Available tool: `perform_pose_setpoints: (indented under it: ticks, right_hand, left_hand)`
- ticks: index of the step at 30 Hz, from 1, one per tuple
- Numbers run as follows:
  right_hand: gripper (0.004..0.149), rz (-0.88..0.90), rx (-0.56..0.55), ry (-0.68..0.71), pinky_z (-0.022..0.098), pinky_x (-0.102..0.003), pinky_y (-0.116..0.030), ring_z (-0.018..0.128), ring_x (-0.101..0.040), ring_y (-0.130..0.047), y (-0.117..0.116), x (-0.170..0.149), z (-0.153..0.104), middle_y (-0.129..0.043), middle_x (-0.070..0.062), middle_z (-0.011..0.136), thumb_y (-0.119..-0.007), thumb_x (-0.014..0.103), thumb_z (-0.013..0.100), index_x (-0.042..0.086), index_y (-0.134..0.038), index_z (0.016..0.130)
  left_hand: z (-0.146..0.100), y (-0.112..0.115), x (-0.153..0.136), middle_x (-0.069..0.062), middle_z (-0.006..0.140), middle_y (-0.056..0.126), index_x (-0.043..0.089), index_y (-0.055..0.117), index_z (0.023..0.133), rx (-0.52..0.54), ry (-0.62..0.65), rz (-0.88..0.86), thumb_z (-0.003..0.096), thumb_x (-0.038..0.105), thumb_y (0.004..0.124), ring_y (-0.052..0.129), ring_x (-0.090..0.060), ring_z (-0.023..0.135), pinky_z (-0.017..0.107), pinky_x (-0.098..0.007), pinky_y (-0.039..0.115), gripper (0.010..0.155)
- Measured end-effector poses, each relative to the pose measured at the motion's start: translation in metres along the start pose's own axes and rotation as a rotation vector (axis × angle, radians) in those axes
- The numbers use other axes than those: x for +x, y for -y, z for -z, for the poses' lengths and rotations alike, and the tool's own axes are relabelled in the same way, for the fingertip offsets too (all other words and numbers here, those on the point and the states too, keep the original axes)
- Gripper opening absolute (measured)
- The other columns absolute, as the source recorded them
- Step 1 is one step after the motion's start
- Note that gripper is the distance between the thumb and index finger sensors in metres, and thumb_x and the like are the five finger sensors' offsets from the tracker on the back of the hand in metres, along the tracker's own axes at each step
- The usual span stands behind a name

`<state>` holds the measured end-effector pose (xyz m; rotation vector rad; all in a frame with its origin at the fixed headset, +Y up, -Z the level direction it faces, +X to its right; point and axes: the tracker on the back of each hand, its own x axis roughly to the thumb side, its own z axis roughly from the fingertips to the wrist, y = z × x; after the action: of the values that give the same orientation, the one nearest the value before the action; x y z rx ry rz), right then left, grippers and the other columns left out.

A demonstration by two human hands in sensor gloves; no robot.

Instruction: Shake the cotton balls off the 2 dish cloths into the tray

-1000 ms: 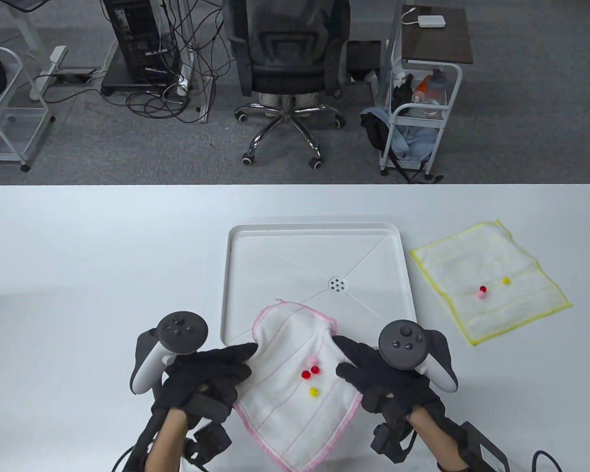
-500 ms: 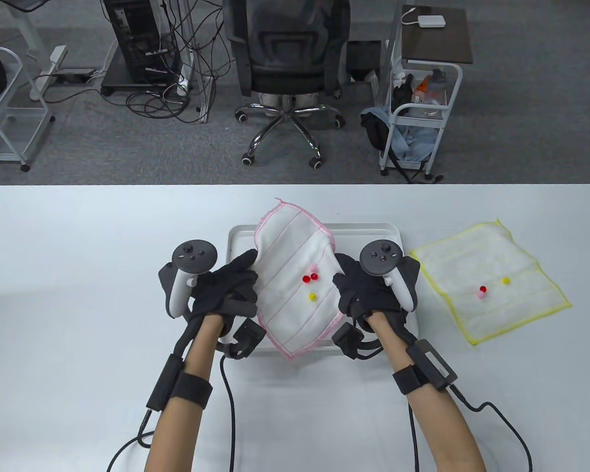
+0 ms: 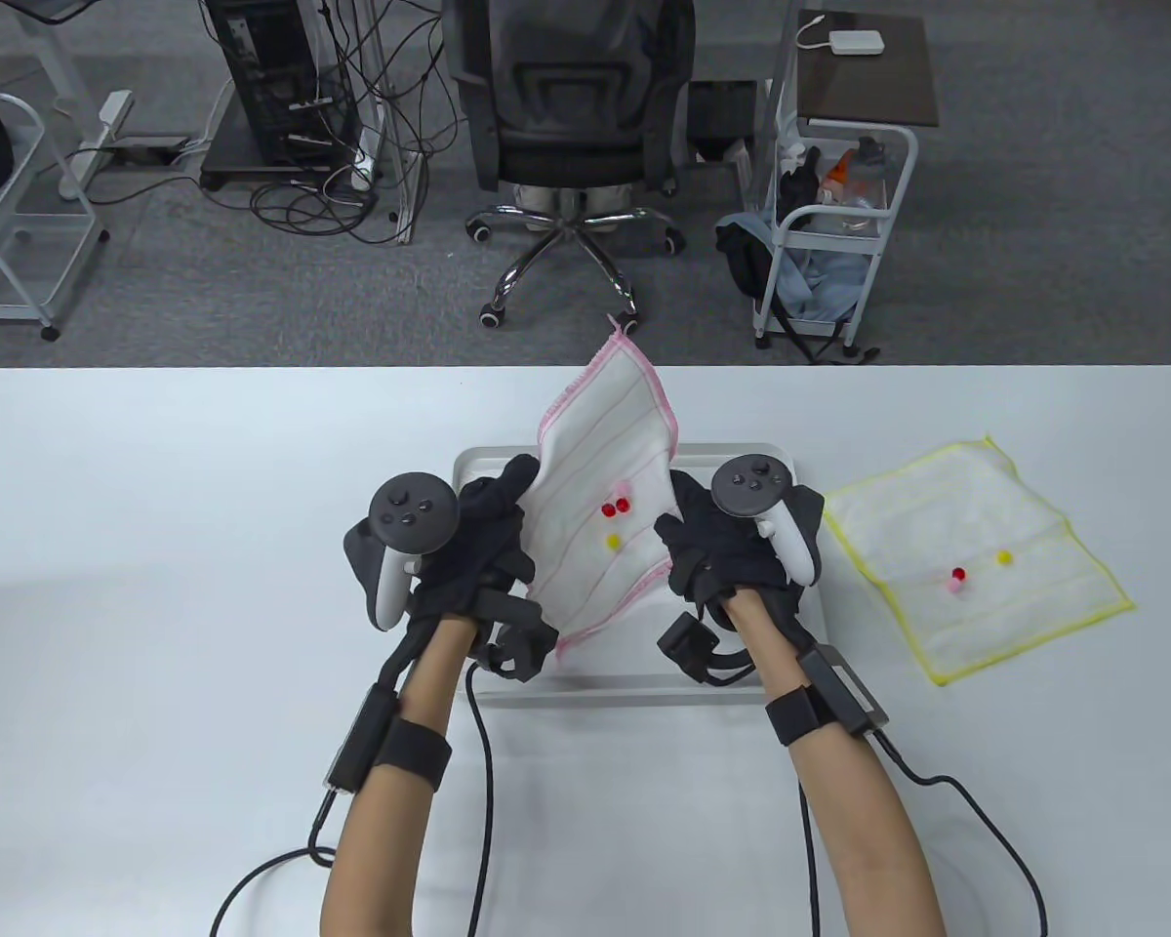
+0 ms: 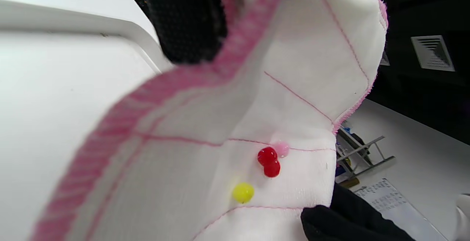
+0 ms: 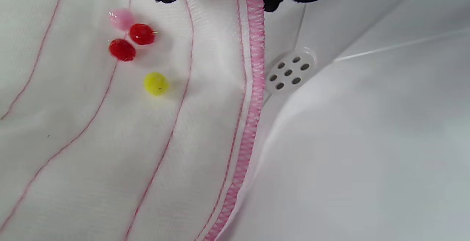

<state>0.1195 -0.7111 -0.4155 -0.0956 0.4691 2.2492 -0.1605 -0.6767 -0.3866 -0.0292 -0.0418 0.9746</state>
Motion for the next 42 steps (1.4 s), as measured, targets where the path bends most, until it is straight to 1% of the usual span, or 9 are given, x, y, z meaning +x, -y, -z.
perform_pose_setpoints:
  ticks: [15, 18, 21, 24, 27, 29, 34, 37, 42]
  right_hand:
    - [0.048, 0.085, -0.099, 0.14, 0.069, -0.044, -0.063, 0.091, -0.03, -0.066, 0.006, 0.009, -0.022, -0.055, 0.005, 0.109, -0.063, 0.026, 0.059, 0.031, -0.044, 0.103]
    - [0.046, 0.289, -0.293, 0.245, 0.068, -0.044, -0.064, 0.09, -0.029, -0.069, 0.007, 0.01, -0.037, -0.062, 0.005, 0.106, -0.066, 0.024, 0.057, 0.032, -0.052, 0.101]
    - [0.048, 0.134, -0.132, 0.169, 0.064, -0.044, -0.068, 0.086, -0.032, -0.072, 0.009, 0.008, -0.03, -0.057, -0.002, 0.107, -0.062, 0.025, 0.058, 0.024, -0.045, 0.103]
    - [0.046, 0.415, -0.248, 0.291, 0.063, -0.045, -0.07, 0.083, -0.032, -0.076, 0.01, 0.013, -0.045, -0.065, -0.002, 0.104, -0.067, 0.023, 0.057, 0.026, -0.054, 0.101]
    - [0.048, 0.132, -0.079, 0.21, 0.064, -0.045, -0.069, 0.086, -0.033, -0.073, 0.013, 0.011, -0.036, -0.059, -0.003, 0.107, -0.063, 0.024, 0.058, 0.023, -0.047, 0.103]
    - [0.047, 0.315, -0.204, 0.378, 0.064, -0.045, -0.07, 0.086, -0.031, -0.074, 0.015, 0.008, -0.054, -0.061, -0.002, 0.106, -0.064, 0.024, 0.058, 0.025, -0.049, 0.103]
    - [0.048, 0.137, -0.076, 0.259, 0.066, -0.047, -0.068, 0.089, -0.033, -0.072, 0.024, 0.009, -0.046, -0.058, -0.003, 0.108, -0.064, 0.023, 0.058, 0.024, -0.047, 0.103]
    - [0.046, 0.418, -0.293, 0.468, 0.065, -0.047, -0.069, 0.087, -0.031, -0.076, 0.021, 0.006, -0.069, -0.066, -0.002, 0.105, -0.067, 0.022, 0.057, 0.025, -0.056, 0.101]
    - [0.047, 0.289, -0.188, 0.508, 0.067, -0.045, -0.069, 0.089, -0.029, -0.074, 0.016, 0.001, -0.066, -0.06, -0.001, 0.107, -0.064, 0.024, 0.059, 0.024, -0.049, 0.103]
  left_hand:
    - [-0.019, -0.007, 0.021, 0.001, 0.107, 0.059, 0.047, 0.064, 0.098, 0.111, 0.205, -0.149, 0.0569, 0.021, 0.064, 0.08, -0.023, 0.09, 0.065, -0.031, 0.086, 0.049]
    - [-0.026, -0.008, 0.026, 0.004, 0.107, 0.06, 0.049, 0.063, 0.098, 0.156, 0.291, -0.209, 0.0575, 0.022, 0.064, 0.08, -0.02, 0.091, 0.066, -0.031, 0.086, 0.048]
    - [-0.022, -0.003, 0.02, -0.003, 0.106, 0.06, 0.044, 0.06, 0.101, 0.11, 0.18, -0.248, 0.057, 0.022, 0.065, 0.081, -0.025, 0.089, 0.065, -0.033, 0.085, 0.049]
    - [-0.028, 0.003, 0.024, 0.001, 0.107, 0.061, 0.046, 0.059, 0.101, 0.134, 0.301, -0.397, 0.0575, 0.023, 0.066, 0.08, -0.022, 0.091, 0.067, -0.033, 0.085, 0.05]
    - [-0.023, 0.004, 0.016, -0.003, 0.107, 0.059, 0.042, 0.058, 0.102, 0.106, 0.213, -0.303, 0.0571, 0.024, 0.065, 0.079, -0.027, 0.091, 0.067, -0.036, 0.083, 0.049]
    - [-0.038, 0.002, 0.022, 0.0, 0.107, 0.061, 0.044, 0.057, 0.103, 0.183, 0.428, -0.348, 0.0576, 0.026, 0.065, 0.08, -0.023, 0.091, 0.067, -0.034, 0.084, 0.049]
    - [-0.036, 0.001, 0.008, -0.003, 0.11, 0.055, 0.041, 0.055, 0.104, 0.146, 0.303, -0.362, 0.0584, 0.027, 0.065, 0.074, -0.028, 0.095, 0.071, -0.039, 0.079, 0.049]
    - [-0.048, 0.006, 0.02, 0.0, 0.11, 0.061, 0.044, 0.061, 0.102, 0.204, 0.449, -0.402, 0.0571, 0.026, 0.068, 0.078, -0.024, 0.094, 0.069, -0.04, 0.082, 0.049]
    - [-0.051, 0.014, 0.025, -0.002, 0.108, 0.064, 0.042, 0.062, 0.101, 0.179, 0.448, -0.431, 0.0564, 0.026, 0.069, 0.08, -0.026, 0.092, 0.067, -0.038, 0.083, 0.048]
